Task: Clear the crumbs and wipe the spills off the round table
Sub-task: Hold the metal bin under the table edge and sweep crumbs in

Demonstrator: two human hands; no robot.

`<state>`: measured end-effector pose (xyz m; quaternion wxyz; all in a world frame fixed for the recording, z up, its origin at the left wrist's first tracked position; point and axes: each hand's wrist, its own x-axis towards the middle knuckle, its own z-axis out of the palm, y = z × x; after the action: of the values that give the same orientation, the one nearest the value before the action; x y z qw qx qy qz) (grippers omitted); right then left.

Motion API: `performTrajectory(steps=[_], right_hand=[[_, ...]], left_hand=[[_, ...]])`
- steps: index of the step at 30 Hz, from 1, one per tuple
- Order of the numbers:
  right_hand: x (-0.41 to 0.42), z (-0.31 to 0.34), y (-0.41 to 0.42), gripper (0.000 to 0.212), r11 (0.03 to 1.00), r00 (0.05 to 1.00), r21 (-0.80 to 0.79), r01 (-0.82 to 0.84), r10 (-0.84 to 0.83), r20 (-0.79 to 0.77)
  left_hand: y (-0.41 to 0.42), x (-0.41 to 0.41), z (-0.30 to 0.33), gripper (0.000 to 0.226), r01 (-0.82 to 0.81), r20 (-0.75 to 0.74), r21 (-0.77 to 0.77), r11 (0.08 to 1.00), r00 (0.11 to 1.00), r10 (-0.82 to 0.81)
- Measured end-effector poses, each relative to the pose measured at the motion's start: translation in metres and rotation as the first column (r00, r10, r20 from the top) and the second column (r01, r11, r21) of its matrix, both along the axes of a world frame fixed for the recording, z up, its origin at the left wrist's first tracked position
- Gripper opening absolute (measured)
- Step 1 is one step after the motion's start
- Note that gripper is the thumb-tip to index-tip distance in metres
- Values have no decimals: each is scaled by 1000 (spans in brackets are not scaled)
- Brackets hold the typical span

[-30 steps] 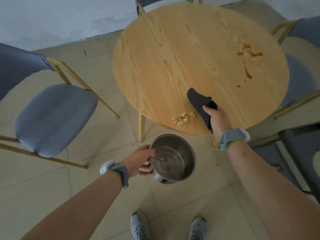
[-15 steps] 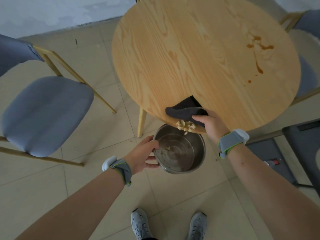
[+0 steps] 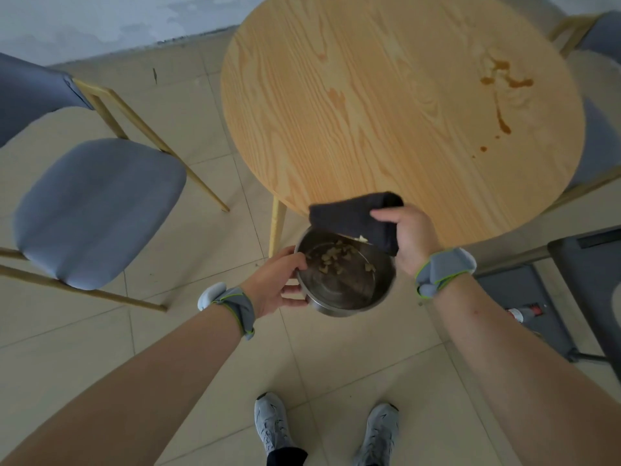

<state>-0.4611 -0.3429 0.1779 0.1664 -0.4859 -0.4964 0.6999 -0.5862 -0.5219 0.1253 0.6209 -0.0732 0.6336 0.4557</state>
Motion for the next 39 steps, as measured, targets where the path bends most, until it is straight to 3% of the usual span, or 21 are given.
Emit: performTrajectory(steps=[3,9,13,15,17,22,24,30,33,36,39], right_hand=[[-1,21,20,17,976,987,-166,143,-153,-50],[9,38,27,27,982,981,-159,100,-124,-148],[16,23,-1,29,997,994,39,-70,73,-84],[22,14,-20,20,938,955,201,-283,295,-32],[28,0,-37,19,858,892,252,-447,450,46],[42,-18,-52,14,908,923,167,-384,375,84],[43,-16,-53,24,913,932,190,-362,353,80],[44,-6,-50,29,821,859,256,-510,472,196],[53,-6,-58,28,732,782,278,-623,568,257],[62,-11,-74,39,583,698,386,-715,626,348],[68,-11,-75,35,656,740,346,-671,620,259]], left_hand=[[3,1,-1,35,-18,5,-14,1000,1000,18],[6,7,0,34,-44,11,-17,999,999,44],[8,8,1,34,-47,15,-5,999,999,47],[8,9,2,35,-41,9,3,999,999,41],[8,9,1,37,-43,-1,-4,999,999,43],[4,8,-5,42,-53,25,2,999,998,53],[6,9,-5,44,-35,28,9,999,999,34],[10,11,-6,43,-35,30,18,999,999,34],[11,12,-6,41,-48,33,14,999,998,47],[10,13,-6,38,-36,35,-2,999,999,36],[9,15,-7,38,-18,32,-21,1000,999,18]])
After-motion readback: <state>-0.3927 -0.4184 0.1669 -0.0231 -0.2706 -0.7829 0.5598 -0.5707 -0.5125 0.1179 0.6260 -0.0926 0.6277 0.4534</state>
